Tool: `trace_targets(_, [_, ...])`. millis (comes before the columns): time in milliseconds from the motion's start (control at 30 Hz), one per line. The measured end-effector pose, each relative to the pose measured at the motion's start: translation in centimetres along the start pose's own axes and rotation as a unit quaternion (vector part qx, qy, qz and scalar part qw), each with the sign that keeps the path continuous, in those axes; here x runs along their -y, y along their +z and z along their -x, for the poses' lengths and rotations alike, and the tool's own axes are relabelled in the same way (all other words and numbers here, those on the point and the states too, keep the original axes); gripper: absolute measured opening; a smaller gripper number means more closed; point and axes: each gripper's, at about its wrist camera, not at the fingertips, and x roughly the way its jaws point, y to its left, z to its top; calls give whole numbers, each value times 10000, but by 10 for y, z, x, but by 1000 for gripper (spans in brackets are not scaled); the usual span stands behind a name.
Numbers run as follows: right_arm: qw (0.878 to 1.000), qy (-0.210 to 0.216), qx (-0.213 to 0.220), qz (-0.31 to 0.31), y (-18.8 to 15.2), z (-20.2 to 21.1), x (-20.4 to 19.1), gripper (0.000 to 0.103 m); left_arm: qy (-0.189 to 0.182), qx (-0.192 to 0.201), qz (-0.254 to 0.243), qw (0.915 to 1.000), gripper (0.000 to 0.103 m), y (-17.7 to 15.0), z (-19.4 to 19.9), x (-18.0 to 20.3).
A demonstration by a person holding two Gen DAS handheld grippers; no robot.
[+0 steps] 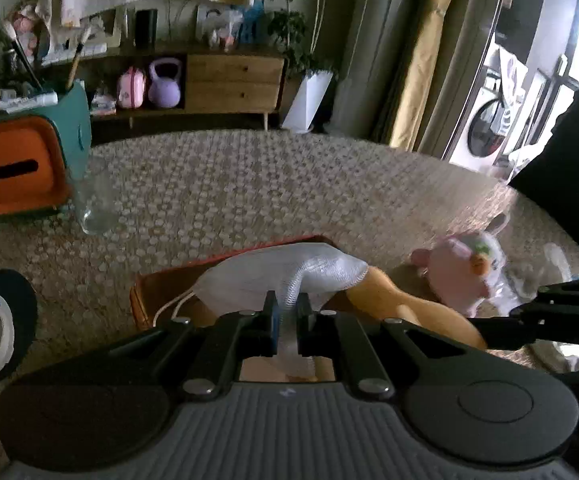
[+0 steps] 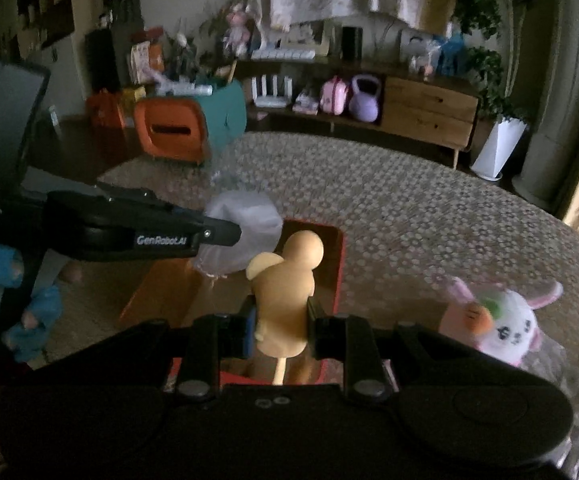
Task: Organize soft objects
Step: 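Lower the mesh bag into the red box with the left tool while the right tool drops the duck in, then open both tools and move them back over the table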
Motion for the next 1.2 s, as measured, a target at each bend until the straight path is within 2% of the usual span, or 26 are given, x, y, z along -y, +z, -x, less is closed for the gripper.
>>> trace_targets(167, [9994, 40, -345, 50, -1, -33, -4, 24, 105, -249, -112, 9996, 8, -6, -20, -1])
trace_targets(467, [9972, 4, -736, 138, -7, -70, -4, 25, 76, -792, 72, 9968, 8, -10, -47, -14])
trace_targets(633, [9966, -4, -815, 153, -11, -78, -6, 26, 199, -912, -7, 9956, 8, -11, -53, -12])
trace_targets(867, [9955, -6, -921, 243, -13, -83, -8, 29, 119, -978, -21, 9951, 11, -10, -56, -14])
trace_targets(967, [9952, 4, -939, 265, -14, -83, -9, 31, 116, -1014, -40, 9948, 17, -12, -56, -12])
trace_targets(1033, [9956, 27, -906, 253, -14, -81, -9, 31, 102, -1009, -75, 9948, 30, -13, -55, -11])
trace_targets(1067, [9959, 49, -868, 244, -14, -79, -8, 33, 94, -1002, -83, 9949, 32, -13, -54, -10])
trace_targets(1133, [9965, 84, -802, 214, -14, -75, -7, 39, 109, -967, -97, 9952, 45, -14, -53, -8])
trace_targets(1200, [9968, 142, -766, 178, -13, -72, -7, 43, 100, -940, -82, 9955, 50, -14, -50, -7])
